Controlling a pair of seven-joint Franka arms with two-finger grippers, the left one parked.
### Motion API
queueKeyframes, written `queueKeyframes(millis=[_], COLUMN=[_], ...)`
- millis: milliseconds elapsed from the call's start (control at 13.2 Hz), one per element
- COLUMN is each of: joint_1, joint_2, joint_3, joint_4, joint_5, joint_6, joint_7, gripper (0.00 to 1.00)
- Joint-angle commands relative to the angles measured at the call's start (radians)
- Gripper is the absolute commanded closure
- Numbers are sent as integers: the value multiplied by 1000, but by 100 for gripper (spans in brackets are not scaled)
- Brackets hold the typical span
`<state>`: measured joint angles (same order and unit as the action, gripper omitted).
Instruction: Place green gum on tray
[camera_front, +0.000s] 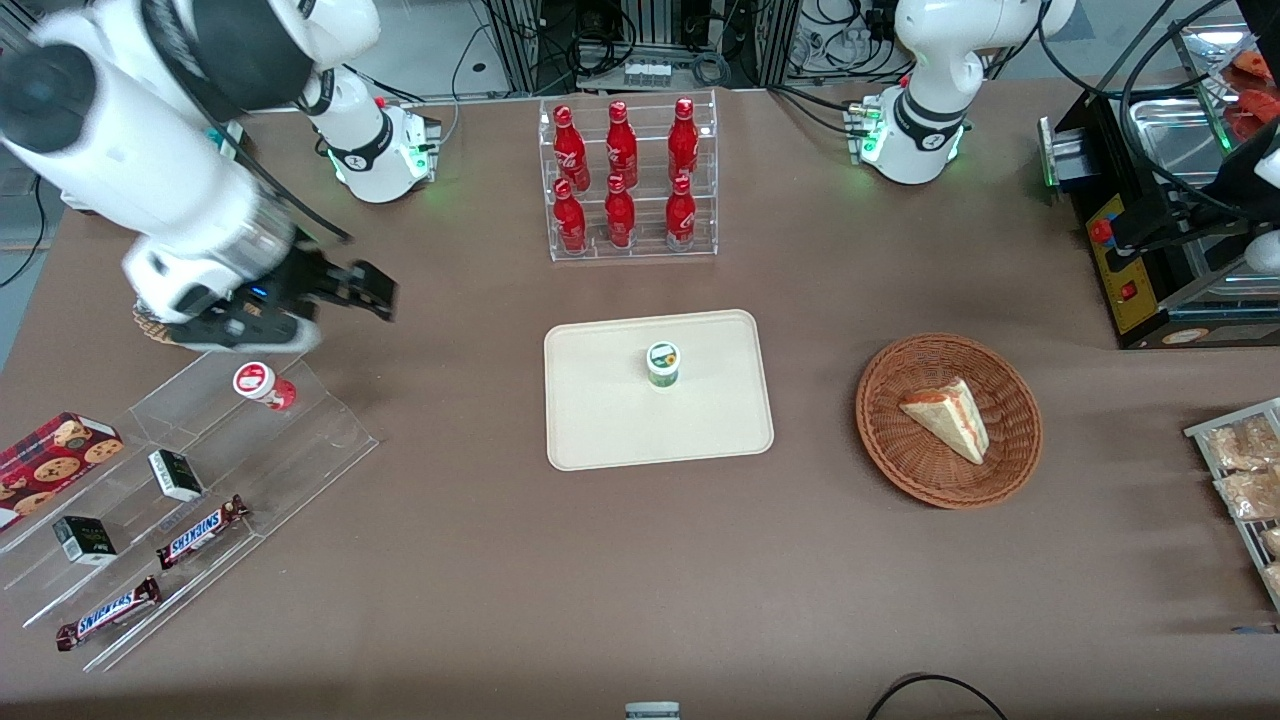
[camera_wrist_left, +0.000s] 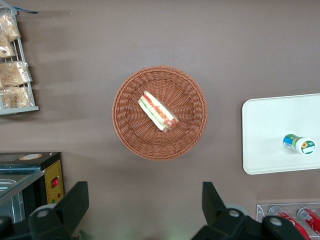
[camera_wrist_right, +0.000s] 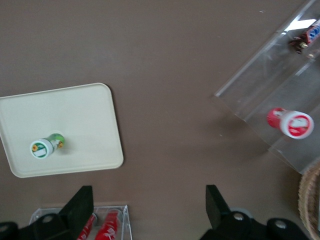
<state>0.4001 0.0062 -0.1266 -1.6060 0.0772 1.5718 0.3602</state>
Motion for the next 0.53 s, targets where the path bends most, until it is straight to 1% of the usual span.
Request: queueKeyframes(millis=[0,76,228,379,455], joint_1=[-120,-176,-255,-306,-334], joint_2=[-71,-74,-81,-83,-83], joint_3=[15,16,19,24,27], joint_4=[-41,-40,-40,-32,-28], joint_5=[-13,-13,-13,-14,-14], joint_6=[-56,-68,-90,-114,-118], joint_7=[-151,-199,-289,-309,-348], gripper=[0,0,0,0,0])
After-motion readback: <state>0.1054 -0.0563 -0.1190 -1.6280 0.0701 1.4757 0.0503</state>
